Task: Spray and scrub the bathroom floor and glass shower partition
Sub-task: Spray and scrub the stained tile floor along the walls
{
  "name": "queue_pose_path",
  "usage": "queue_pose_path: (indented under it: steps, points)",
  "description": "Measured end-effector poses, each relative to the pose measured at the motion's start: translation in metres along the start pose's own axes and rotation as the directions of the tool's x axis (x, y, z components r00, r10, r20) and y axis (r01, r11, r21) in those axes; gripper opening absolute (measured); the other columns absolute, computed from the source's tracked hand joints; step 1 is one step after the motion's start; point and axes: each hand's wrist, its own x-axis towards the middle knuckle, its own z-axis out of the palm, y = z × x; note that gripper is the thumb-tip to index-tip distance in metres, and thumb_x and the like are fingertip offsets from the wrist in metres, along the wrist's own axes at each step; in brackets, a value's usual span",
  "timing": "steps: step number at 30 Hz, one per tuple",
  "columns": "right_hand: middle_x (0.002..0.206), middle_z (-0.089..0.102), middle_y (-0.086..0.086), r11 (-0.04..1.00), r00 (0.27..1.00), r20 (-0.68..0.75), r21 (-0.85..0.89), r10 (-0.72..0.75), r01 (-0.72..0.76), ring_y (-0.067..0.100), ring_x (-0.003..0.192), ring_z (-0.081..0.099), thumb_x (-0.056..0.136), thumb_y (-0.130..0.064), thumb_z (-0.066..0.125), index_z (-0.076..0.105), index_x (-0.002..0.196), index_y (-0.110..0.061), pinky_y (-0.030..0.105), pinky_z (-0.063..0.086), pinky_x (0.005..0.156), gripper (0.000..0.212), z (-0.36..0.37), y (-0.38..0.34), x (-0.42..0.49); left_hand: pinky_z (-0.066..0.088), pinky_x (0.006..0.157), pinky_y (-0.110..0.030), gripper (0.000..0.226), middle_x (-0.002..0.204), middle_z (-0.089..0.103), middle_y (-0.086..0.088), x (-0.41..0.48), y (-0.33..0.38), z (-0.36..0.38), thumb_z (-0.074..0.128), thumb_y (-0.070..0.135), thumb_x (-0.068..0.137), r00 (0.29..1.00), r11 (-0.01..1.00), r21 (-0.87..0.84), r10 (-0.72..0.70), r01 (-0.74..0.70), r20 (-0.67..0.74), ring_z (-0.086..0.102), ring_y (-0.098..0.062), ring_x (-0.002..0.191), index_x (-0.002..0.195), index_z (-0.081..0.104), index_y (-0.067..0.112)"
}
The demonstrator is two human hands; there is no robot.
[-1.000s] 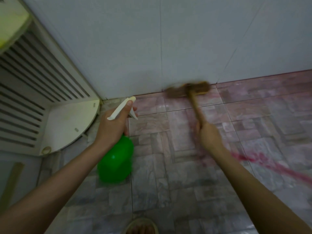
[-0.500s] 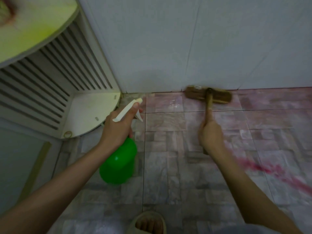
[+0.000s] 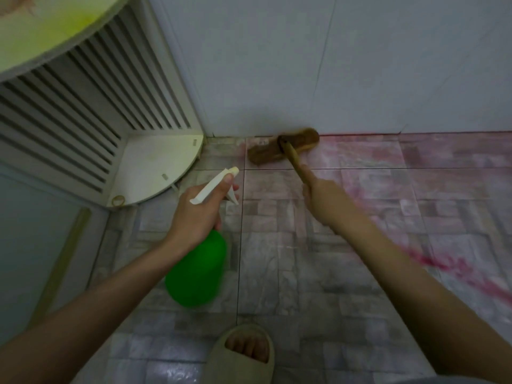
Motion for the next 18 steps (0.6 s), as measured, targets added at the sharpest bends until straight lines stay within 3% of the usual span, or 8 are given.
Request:
queue_pose_path:
  steps: [2,5,8,10,12,15,16,18]
  points:
    - [0.076,0.059,0.012,0.999,0.999,0.046,-0.030,-0.021,0.022,0.023,0.059,0.056,0.101,-0.016,0.033,-0.004,0.147,-0.050,0.032,0.042,0.049,0.068,-0.009,0.007,-0.010,0.049,0.054,-0.030,0.042,0.088,0.077,-0.016,-0.001,0.000,-0.003,0.048,0.057,0.098,1.000,1.000,-0.024,0.004,-0.004,-0.009,0.054,-0.016,0.036,0.095,0.077,0.027]
    - [0.078,0.058,0.003,0.993,0.971,0.232,-0.117,0.053,-0.026,0.015,0.058,0.058,0.103,-0.020,0.029,-0.006,0.136,-0.060,0.030,0.053,0.053,0.063,-0.018,0.000,-0.084,0.050,0.056,-0.033,0.042,0.087,0.078,-0.015,-0.003,0.004,-0.008,0.049,0.054,0.100,0.999,0.999,-0.042,0.003,-0.004,-0.037,0.053,-0.016,0.036,0.096,0.078,0.024]
    - [0.081,0.060,0.007,0.997,0.991,0.130,-0.074,0.004,0.005,0.020,0.061,0.058,0.101,-0.017,0.031,0.017,0.148,-0.041,0.034,0.050,0.057,0.054,-0.001,-0.016,-0.040,0.054,0.056,-0.040,0.046,0.091,0.076,-0.020,-0.008,0.004,-0.011,0.047,0.064,0.093,0.999,0.999,-0.036,0.023,-0.024,-0.025,0.056,-0.019,0.037,0.095,0.077,0.030]
    - [0.081,0.062,0.014,0.990,0.993,0.051,-0.082,-0.110,0.114,0.019,0.055,0.051,0.099,-0.012,0.034,0.002,0.151,-0.041,0.033,0.044,0.054,0.067,0.008,-0.027,0.010,0.055,0.056,-0.044,0.044,0.091,0.076,-0.021,-0.011,0.001,-0.014,0.046,0.070,0.088,0.999,0.997,-0.063,0.031,-0.033,-0.039,0.057,-0.021,0.038,0.092,0.075,0.038]
    - [0.078,0.060,0.013,0.983,0.987,0.080,-0.107,-0.141,0.149,0.020,0.054,0.049,0.099,-0.013,0.034,0.001,0.150,-0.043,0.031,0.041,0.053,0.068,0.004,-0.022,0.010,0.055,0.057,-0.042,0.039,0.091,0.075,-0.023,-0.016,-0.003,-0.019,0.046,0.072,0.087,0.998,0.997,-0.067,0.019,-0.023,-0.067,0.056,-0.021,0.038,0.089,0.074,0.046]
    - [0.083,0.055,0.002,0.968,0.966,0.257,-0.229,-0.038,0.099,0.021,0.069,0.058,0.102,-0.023,0.031,0.025,0.146,-0.036,0.032,0.047,0.062,0.046,-0.013,-0.007,-0.080,0.051,0.056,-0.034,0.040,0.081,0.075,-0.023,-0.025,-0.008,-0.025,0.047,0.066,0.094,0.992,0.998,-0.064,-0.023,0.016,-0.120,0.056,-0.015,0.038,0.092,0.076,0.039]
    - [0.086,0.057,0.001,0.961,0.952,0.307,-0.255,-0.021,0.103,0.020,0.071,0.059,0.102,-0.025,0.030,0.020,0.146,-0.038,0.032,0.049,0.063,0.047,-0.015,-0.010,-0.098,0.050,0.055,-0.032,0.041,0.077,0.074,-0.023,-0.026,-0.010,-0.027,0.047,0.062,0.097,0.992,0.998,-0.056,-0.035,0.028,-0.125,0.056,-0.014,0.038,0.093,0.077,0.034]
    - [0.085,0.057,0.003,0.941,0.951,0.294,-0.289,-0.091,0.179,0.016,0.063,0.053,0.102,-0.023,0.031,0.008,0.149,-0.039,0.028,0.043,0.053,0.054,-0.005,-0.016,-0.081,0.050,0.053,-0.026,0.046,0.079,0.075,-0.022,-0.031,-0.016,-0.026,0.047,0.061,0.097,0.994,0.999,-0.027,-0.041,0.038,-0.106,0.056,-0.012,0.038,0.095,0.078,0.027]
